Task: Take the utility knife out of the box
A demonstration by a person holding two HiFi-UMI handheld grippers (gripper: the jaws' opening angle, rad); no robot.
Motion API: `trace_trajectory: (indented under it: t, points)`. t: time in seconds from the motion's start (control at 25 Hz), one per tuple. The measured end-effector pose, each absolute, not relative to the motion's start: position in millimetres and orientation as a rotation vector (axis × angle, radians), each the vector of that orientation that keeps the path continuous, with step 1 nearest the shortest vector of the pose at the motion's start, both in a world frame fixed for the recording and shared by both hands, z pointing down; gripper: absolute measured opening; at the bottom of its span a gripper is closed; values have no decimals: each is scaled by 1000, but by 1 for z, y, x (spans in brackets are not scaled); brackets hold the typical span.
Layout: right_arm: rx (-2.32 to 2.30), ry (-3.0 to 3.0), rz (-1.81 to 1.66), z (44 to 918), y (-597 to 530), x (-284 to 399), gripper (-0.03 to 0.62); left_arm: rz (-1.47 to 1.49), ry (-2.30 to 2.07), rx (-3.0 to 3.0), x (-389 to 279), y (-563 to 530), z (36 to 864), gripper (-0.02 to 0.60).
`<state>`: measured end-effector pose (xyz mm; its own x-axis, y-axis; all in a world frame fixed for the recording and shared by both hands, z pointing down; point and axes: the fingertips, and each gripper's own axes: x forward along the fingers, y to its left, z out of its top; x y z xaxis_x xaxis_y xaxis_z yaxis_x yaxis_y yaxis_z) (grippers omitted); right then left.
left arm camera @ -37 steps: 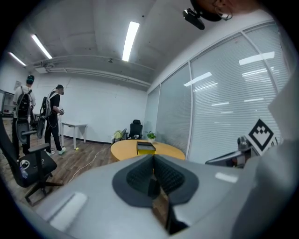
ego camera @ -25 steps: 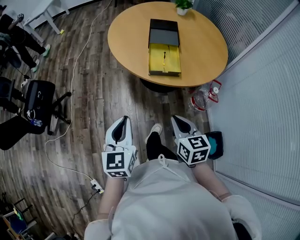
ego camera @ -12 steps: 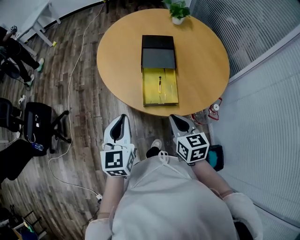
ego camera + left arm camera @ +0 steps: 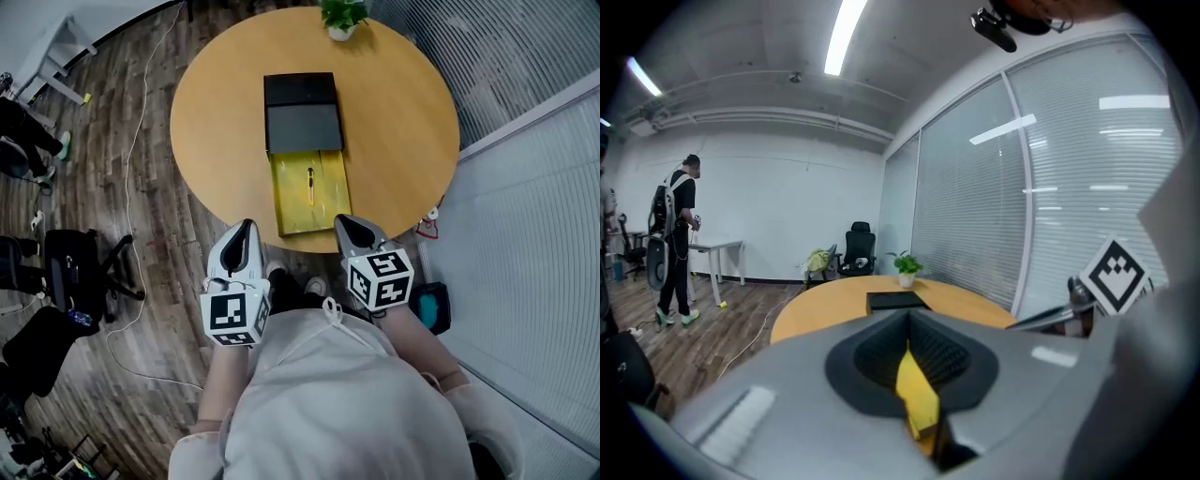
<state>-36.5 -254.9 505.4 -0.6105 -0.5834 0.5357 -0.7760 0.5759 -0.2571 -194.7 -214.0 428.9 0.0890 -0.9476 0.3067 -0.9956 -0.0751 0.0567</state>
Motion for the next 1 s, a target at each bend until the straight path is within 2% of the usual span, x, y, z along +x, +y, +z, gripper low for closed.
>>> trace_trajectory:
  t: [0.72, 0.8, 1.0]
  points:
    - [1125, -2102, 808, 581, -350, -102, 6, 275, -1688, 2259, -252, -369, 463, 6]
    - [1118, -2052, 811, 595, -354, -107, 68, 274, -1669, 2267, -258, -377, 468, 6]
    - [1099, -1905, 830, 642, -360, -108, 144, 282, -1638, 2288, -270, -390, 483, 6]
